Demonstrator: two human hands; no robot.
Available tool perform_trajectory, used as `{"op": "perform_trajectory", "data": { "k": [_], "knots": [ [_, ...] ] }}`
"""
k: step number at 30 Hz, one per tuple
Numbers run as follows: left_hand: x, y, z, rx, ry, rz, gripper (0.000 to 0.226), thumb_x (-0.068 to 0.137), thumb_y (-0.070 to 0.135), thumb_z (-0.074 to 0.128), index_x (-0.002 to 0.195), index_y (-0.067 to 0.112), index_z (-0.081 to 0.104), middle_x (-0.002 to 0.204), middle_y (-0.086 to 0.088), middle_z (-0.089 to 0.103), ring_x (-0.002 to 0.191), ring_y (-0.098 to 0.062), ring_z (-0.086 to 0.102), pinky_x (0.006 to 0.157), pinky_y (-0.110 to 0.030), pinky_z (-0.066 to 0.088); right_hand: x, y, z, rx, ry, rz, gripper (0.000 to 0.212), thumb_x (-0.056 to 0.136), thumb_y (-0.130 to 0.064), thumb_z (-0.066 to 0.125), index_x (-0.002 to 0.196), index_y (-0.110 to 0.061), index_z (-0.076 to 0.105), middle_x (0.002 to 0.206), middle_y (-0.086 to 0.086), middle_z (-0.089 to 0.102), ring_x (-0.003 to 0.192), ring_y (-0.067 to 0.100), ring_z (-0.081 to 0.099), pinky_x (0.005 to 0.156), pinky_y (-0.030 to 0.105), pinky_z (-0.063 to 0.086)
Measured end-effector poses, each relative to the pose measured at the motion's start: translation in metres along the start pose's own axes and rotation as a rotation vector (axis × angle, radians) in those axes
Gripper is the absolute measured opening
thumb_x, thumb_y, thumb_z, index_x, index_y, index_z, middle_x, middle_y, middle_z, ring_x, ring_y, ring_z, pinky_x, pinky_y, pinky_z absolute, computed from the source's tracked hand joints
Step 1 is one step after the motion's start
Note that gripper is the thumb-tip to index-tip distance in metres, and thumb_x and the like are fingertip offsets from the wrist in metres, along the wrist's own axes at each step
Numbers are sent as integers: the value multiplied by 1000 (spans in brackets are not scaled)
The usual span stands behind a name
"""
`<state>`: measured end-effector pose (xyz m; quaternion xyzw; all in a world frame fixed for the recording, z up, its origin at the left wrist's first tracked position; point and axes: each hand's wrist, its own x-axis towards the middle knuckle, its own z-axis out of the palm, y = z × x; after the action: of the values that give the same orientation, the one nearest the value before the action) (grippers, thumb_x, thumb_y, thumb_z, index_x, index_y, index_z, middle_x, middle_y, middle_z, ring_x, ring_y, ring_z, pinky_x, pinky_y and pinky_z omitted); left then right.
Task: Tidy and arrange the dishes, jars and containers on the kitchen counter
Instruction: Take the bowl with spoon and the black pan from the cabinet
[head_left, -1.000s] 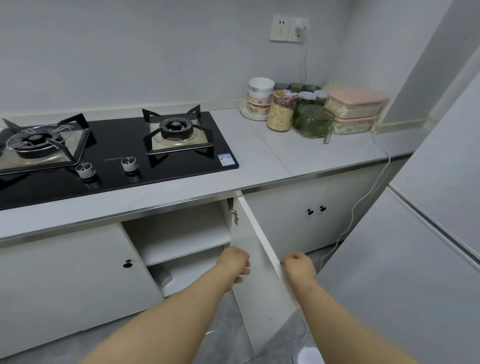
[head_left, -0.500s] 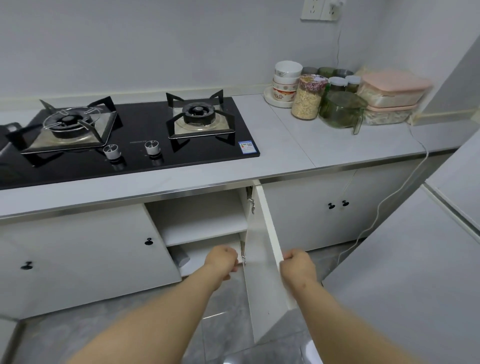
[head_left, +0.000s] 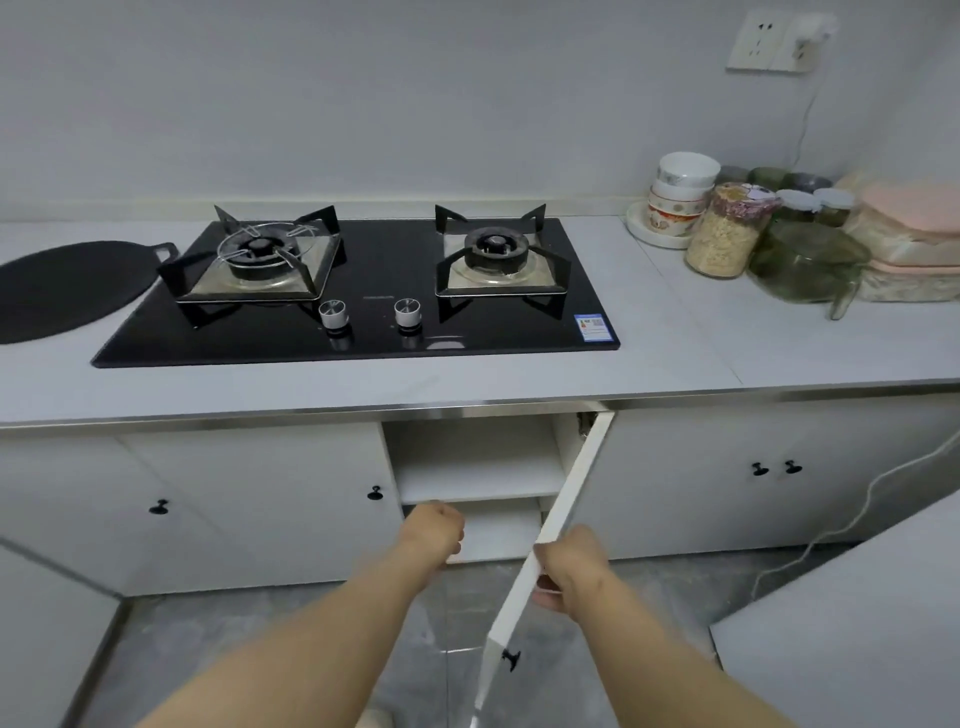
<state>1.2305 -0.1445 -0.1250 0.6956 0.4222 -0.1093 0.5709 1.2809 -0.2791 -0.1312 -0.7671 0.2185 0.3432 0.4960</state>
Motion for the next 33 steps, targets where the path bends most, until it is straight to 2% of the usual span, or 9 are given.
{"op": "perform_trajectory", "data": {
  "k": [7, 11, 15, 17, 21, 23, 26, 29, 33],
  "knots": [
    [31, -5, -64, -47, 64, -67, 22, 94, 11, 41, 75, 14, 51, 75, -7, 54, 69, -21, 50, 57, -24, 37, 9, -43, 85, 101, 25, -18, 18, 95, -9, 46, 111, -2, 51, 91, 17, 59, 62, 23, 57, 44, 28, 49],
    [48, 3, -93, -190, 84, -143, 27, 95, 7, 42, 69, 12, 51, 70, -8, 53, 70, -23, 53, 58, -26, 40, 21, -73, 113, 283, 21, 5, 12, 93, 5, 41, 99, 1, 51, 75, 19, 55, 49, 23, 51, 51, 30, 52],
    [70, 18, -112, -365, 59, -199, 26, 96, 4, 41, 71, 10, 47, 67, -6, 49, 58, -13, 49, 55, -23, 40, 31, -91, 130, 282, 55, -6, 11, 92, 2, 41, 92, -1, 51, 64, 15, 58, 61, 33, 66, 52, 24, 47],
    [76, 23, -116, -458, 58, -257, 25, 95, 4, 41, 71, 9, 45, 66, -6, 45, 56, -15, 45, 54, -24, 38, 33, -96, 134, 283, 61, -13, 14, 94, -3, 43, 104, 1, 52, 69, 18, 65, 79, 37, 70, 69, 34, 55],
    [83, 27, -118, -613, -4, -415, 27, 95, 3, 36, 69, 4, 43, 62, -8, 36, 53, -20, 35, 55, -27, 37, 35, -103, 138, 422, 19, -69, 14, 94, 0, 44, 107, 4, 48, 67, 17, 58, 65, 31, 65, 80, 38, 55],
    [83, 30, -119, -716, -43, -433, 25, 97, 2, 35, 73, 1, 43, 69, -13, 43, 63, -25, 48, 68, -33, 47, 35, -103, 139, 471, -1, -115, 13, 95, 3, 43, 103, 8, 52, 69, 18, 56, 61, 27, 61, 79, 39, 53],
    [81, 36, -121, -897, -73, -403, 17, 97, -6, 31, 95, -12, 47, 108, -27, 55, 114, -35, 56, 100, -43, 43, 34, -103, 137, 431, -29, -153, 16, 95, 5, 42, 83, 3, 52, 70, 16, 52, 64, 21, 60, 69, 32, 57],
    [81, 36, -119, -1034, -81, -360, 35, 96, -11, 25, 129, -16, 34, 132, -29, 48, 125, -33, 50, 107, -43, 37, 34, -99, 136, 355, -46, -168, 11, 92, 6, 44, 89, -2, 50, 82, 12, 52, 70, 17, 59, 63, 28, 55],
    [90, 35, -115, -1101, -80, -351, 25, 96, -11, 29, 113, -15, 46, 122, -27, 52, 125, -30, 50, 104, -42, 39, 29, -98, 135, 355, -85, -161, 25, 92, 7, 44, 112, -8, 42, 110, 9, 50, 86, 23, 58, 76, 35, 51]
  ]
}}
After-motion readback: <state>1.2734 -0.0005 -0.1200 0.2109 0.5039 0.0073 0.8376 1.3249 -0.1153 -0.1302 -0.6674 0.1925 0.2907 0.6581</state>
